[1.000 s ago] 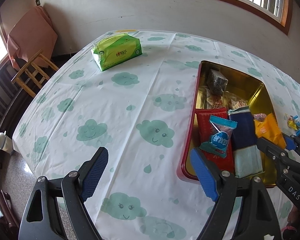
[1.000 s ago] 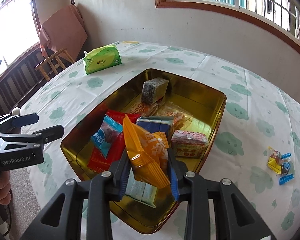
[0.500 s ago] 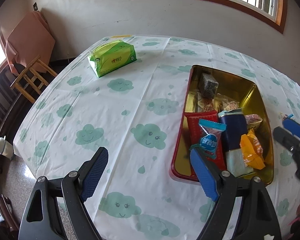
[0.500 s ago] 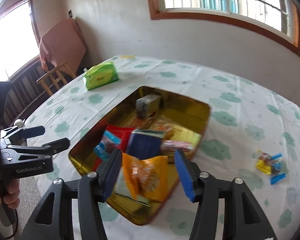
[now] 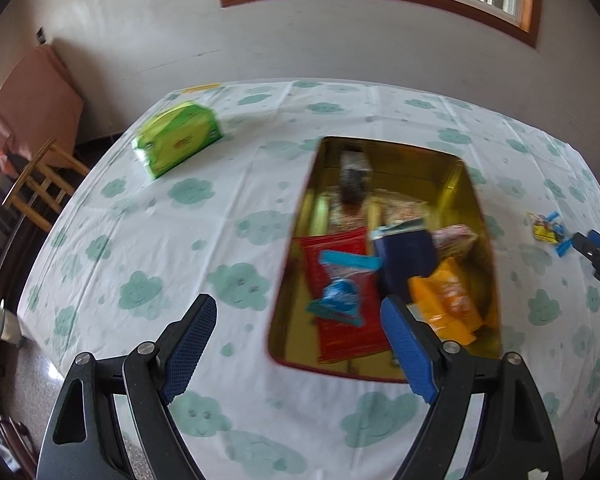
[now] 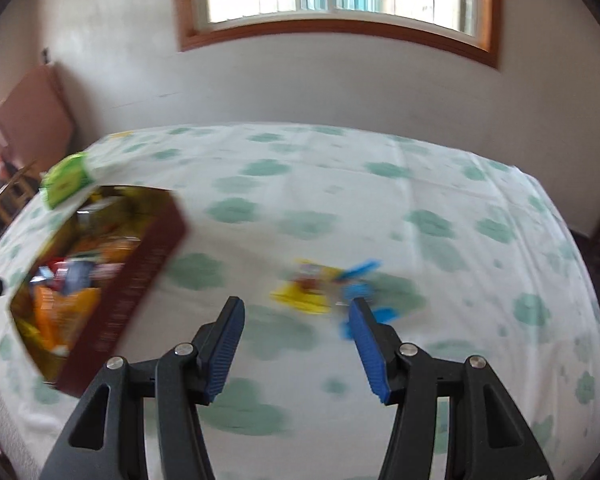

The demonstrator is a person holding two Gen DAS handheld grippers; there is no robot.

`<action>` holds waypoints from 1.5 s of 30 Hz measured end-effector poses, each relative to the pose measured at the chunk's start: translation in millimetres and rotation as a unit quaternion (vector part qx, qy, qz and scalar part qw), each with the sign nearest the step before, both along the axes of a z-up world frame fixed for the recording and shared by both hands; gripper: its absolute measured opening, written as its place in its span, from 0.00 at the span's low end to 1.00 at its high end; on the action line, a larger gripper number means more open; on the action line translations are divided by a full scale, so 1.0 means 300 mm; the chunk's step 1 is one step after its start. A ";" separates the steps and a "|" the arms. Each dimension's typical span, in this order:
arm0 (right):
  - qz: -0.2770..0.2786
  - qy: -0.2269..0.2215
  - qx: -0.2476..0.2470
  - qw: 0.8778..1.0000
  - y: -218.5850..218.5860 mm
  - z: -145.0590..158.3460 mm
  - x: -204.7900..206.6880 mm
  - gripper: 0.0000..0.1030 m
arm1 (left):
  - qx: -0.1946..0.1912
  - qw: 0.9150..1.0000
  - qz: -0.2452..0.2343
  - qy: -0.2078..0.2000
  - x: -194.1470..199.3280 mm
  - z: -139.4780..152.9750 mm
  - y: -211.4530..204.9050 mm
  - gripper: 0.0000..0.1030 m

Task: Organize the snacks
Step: 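Grasp the blue-wrapped dark candy on the cloth with the right gripper, then grasp the yellow-wrapped candy with the left gripper while the right gripper holds the blue candy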

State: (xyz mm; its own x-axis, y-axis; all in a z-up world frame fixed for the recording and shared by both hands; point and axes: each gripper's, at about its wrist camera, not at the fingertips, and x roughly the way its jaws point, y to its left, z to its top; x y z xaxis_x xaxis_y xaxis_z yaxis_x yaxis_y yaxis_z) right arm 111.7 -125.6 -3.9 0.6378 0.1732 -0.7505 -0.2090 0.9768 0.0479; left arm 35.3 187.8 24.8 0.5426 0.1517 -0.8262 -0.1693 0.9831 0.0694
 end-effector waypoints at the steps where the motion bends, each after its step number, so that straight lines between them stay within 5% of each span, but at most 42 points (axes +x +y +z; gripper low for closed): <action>1: -0.005 0.002 -0.005 1.000 -0.030 -0.017 0.018 0.54 | 0.000 1.000 -0.009 0.002 0.013 0.004 -0.028 0.79; 14: 0.003 0.028 -0.019 0.999 -0.084 -0.166 0.188 0.54 | -0.016 0.994 -0.112 -0.001 0.175 0.056 -0.363 0.79; 19: 0.010 0.028 -0.020 0.999 -0.086 -0.201 0.197 0.36 | -0.013 0.990 -0.142 0.003 0.257 0.045 -0.507 0.79; 22: 0.012 0.023 -0.015 1.000 -0.096 -0.203 0.186 0.34 | -0.021 0.987 -0.160 0.011 0.300 0.025 -0.587 0.79; 33: -0.042 0.023 -0.010 0.999 -0.296 -0.195 0.058 0.32 | -0.067 0.982 -0.175 0.031 0.435 -0.090 -0.788 0.77; 39: -0.071 0.025 0.001 0.997 -0.385 -0.197 -0.004 0.33 | -0.074 0.982 -0.166 0.050 0.496 -0.161 -0.825 0.57; 45: -0.074 0.029 0.006 0.997 -0.394 -0.200 -0.003 0.33 | -0.077 0.982 -0.165 0.055 0.537 -0.201 -0.852 0.55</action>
State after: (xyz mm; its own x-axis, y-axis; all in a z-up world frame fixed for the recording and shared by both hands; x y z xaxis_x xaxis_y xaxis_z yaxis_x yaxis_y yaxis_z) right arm 110.8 -243.8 -63.9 0.6119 0.0894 -0.7858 -0.0595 0.9960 0.0670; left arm 196.5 -67.8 -35.3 0.4469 -0.1485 -0.8822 0.1596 0.9835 -0.0847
